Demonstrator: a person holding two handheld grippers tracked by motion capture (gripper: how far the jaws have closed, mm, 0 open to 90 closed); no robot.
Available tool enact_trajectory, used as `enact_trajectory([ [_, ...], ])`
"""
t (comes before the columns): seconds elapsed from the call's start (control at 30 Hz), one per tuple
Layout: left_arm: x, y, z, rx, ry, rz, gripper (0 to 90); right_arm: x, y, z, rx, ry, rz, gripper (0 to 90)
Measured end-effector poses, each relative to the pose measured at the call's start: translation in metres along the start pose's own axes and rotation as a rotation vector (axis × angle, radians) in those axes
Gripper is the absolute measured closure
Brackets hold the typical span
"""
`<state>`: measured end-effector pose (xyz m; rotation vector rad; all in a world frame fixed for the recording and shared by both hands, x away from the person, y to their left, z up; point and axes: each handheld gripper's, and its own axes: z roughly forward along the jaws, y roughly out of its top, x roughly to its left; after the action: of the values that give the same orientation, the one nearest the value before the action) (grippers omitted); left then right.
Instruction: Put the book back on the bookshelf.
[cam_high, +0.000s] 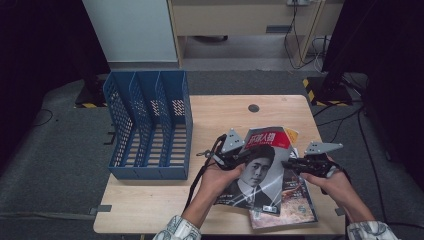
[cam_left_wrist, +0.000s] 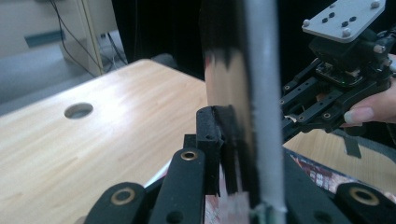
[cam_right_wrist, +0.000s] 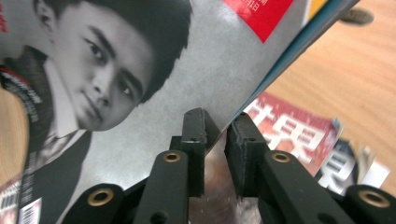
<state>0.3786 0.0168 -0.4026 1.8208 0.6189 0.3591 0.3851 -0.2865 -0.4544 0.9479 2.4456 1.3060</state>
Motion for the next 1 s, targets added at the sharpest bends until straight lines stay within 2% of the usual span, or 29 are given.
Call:
enact_trajectory([
  [0.33,0.011,0.004,-0.008,-0.044,0.004,-0.021,85.8,0.005,0.025,-0.008,-0.010,-0.030,-0.044,84.0],
  [0.47,0.016,0.009,-0.014,-0.047,0.014,-0.015,86.0,0.006,0.039,-0.015,-0.020,-0.056,-0.072,85.4],
  [0.5,0.017,0.013,-0.018,-0.063,0.019,-0.016,86.1,0.008,0.049,-0.021,-0.030,-0.075,-0.097,85.7],
  [0.6,0.019,0.016,-0.021,-0.080,0.021,-0.020,86.2,0.010,0.057,-0.025,-0.035,-0.085,-0.111,85.8],
  [0.63,0.019,0.019,-0.024,-0.093,0.022,-0.016,86.2,0.012,0.066,-0.031,-0.043,-0.107,-0.130,86.1],
  [0.73,0.018,0.022,-0.025,-0.112,0.025,-0.013,86.2,0.013,0.073,-0.035,-0.051,-0.119,-0.141,86.7],
  [0.77,0.019,0.023,-0.026,-0.120,0.026,-0.011,86.1,0.014,0.079,-0.040,-0.071,-0.132,-0.150,87.2],
  [0.93,0.017,0.023,-0.023,-0.141,0.020,0.001,86.1,0.015,0.082,-0.045,-0.070,-0.140,-0.180,87.3],
  [1.0,0.017,0.023,-0.023,-0.149,0.009,-0.011,86.0,0.014,0.079,-0.048,-0.072,-0.123,-0.174,87.4],
])
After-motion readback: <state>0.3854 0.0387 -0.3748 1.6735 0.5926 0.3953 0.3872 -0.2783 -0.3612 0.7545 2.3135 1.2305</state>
